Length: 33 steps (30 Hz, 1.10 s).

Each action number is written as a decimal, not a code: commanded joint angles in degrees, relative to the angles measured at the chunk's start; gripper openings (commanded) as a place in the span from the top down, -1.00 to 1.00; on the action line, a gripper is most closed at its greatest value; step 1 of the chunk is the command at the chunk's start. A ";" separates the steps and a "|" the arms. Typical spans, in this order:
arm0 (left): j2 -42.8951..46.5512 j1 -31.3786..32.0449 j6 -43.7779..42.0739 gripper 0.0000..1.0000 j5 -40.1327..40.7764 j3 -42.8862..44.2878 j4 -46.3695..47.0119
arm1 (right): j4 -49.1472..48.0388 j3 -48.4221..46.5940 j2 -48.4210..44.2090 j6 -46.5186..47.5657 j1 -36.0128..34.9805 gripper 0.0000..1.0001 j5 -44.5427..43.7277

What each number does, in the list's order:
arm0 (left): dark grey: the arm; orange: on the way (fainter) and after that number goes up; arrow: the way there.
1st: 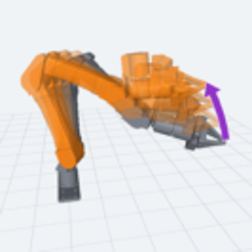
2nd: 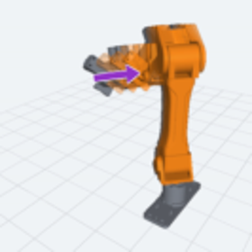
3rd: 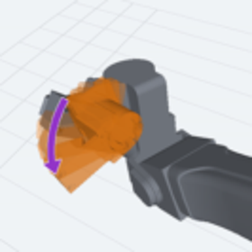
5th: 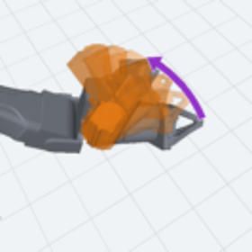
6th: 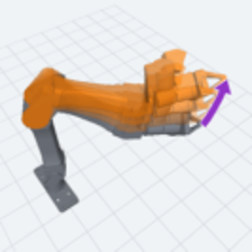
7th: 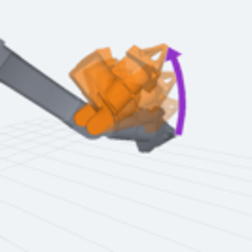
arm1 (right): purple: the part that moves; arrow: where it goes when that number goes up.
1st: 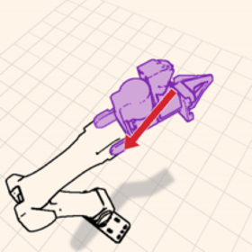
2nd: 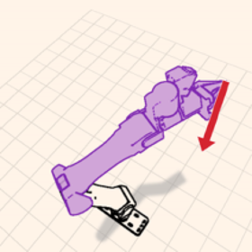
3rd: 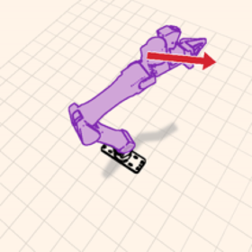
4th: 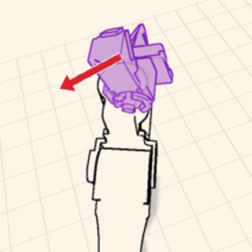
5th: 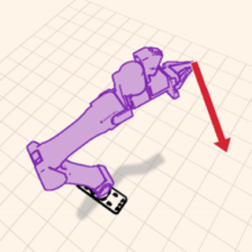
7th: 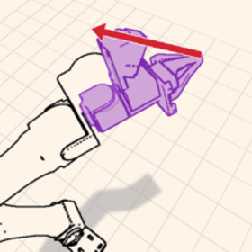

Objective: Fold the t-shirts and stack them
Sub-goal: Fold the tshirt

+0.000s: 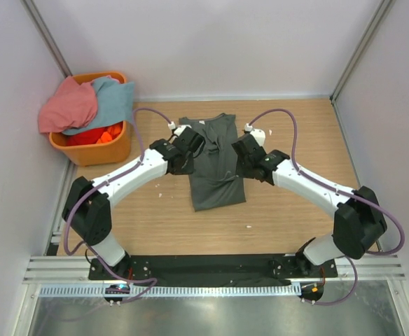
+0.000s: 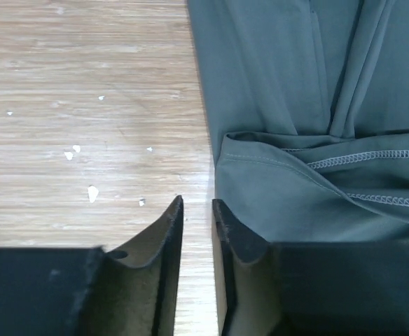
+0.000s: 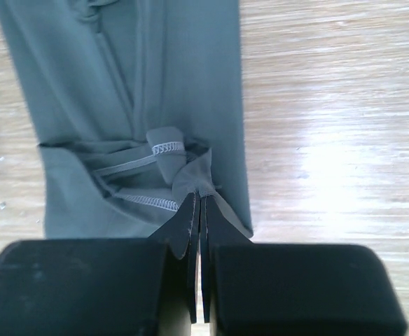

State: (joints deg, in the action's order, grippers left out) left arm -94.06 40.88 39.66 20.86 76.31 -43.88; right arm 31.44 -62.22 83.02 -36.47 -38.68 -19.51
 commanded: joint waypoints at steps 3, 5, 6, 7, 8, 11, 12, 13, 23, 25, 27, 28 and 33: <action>-1.03 -0.98 -1.17 0.38 -2.58 -2.74 4.94 | -3.93 -0.54 5.29 2.10 3.95 0.79 2.28; -1.21 -0.98 -0.73 0.35 -2.84 -4.15 6.17 | -4.72 -0.63 8.36 2.63 5.45 0.59 2.89; -1.21 -0.98 -0.55 0.35 -2.76 -5.20 6.35 | -5.16 -0.80 9.25 2.89 5.80 0.15 2.81; -1.13 -0.98 -0.37 0.35 -2.93 -5.64 6.61 | -4.73 -1.32 10.22 3.07 6.15 0.01 2.72; -0.86 -0.98 -0.29 0.35 -3.37 -6.17 7.05 | -4.37 -2.55 11.53 3.33 6.77 -0.18 2.02; 1.50 -1.07 0.59 0.30 -4.16 -8.37 7.67 | -3.50 -4.93 11.81 4.47 7.04 -0.71 1.05; 3.34 -0.89 1.12 0.28 -4.42 -10.03 7.93 | -3.06 -5.37 11.11 4.48 7.04 -0.74 0.70; 4.40 -0.89 1.73 0.27 -4.95 -11.00 8.80 | -2.53 -5.55 10.32 4.56 7.04 -0.75 0.35; 16.45 4.99 8.77 -0.18 -10.05 -28.14 21.98 | -11.38 13.07 -11.20 1.58 7.04 -0.78 10.35; 16.37 4.82 8.86 -0.23 -7.00 -28.50 22.87 | -14.12 15.80 -13.23 1.22 7.12 -0.78 12.12; 15.40 4.21 7.28 -0.28 -6.01 -27.19 24.44 | -15.01 15.99 -12.45 1.92 7.12 -0.79 12.48; 14.70 3.77 5.36 -0.28 -6.01 -26.57 26.63 | -14.83 15.03 -11.66 2.71 7.12 -0.78 12.22; 4.08 -0.80 1.92 -0.12 -7.33 -18.23 27.27 | -16.84 13.09 -6.21 4.39 7.47 -0.78 12.56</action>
State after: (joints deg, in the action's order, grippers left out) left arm -85.78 42.39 44.38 12.99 53.39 -21.91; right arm 18.92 -47.05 75.20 -33.58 -31.46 -8.32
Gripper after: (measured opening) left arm 0.570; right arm 0.893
